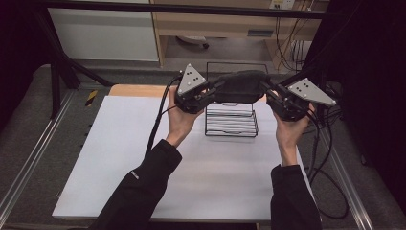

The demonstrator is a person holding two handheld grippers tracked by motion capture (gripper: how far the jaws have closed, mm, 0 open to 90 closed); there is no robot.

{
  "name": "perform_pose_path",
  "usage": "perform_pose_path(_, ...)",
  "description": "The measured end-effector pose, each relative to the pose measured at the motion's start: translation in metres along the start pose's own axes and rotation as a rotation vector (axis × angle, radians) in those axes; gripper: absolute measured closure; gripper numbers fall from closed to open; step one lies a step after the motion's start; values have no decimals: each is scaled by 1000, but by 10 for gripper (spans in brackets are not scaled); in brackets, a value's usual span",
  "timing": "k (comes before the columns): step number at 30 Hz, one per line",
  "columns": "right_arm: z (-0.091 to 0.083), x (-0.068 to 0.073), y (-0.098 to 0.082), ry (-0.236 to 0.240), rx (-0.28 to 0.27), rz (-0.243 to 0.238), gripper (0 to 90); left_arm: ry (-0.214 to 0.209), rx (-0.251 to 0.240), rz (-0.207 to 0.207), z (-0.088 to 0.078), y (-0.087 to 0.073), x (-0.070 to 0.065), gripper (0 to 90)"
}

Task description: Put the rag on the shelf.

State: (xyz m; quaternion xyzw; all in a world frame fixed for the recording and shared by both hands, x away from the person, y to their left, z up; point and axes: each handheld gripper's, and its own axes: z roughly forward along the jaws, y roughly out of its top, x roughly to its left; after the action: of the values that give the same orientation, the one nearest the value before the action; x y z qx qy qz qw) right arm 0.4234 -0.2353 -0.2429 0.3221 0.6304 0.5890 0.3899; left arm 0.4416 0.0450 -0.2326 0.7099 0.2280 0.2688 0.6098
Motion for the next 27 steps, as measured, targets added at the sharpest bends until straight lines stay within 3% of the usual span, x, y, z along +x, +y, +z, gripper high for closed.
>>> perform_pose_path(5, -4, 0, -2, 22, 46, 27, 723, -13, 27, -4, 0, -10, -1, 798)
perform_pose_path(16, -16, 0, -18, 36, 207, 73, 552, -20, 97, -4, 2, -30, -5, 779)
perform_pose_path(22, -18, -2, -31, 47, 267, 108, 540, -12, 126, 11, 3, -39, -8, 764)
perform_pose_path(27, -14, -2, -42, 65, 304, 138, 539, -13, 152, -6, 5, -46, -8, 729)
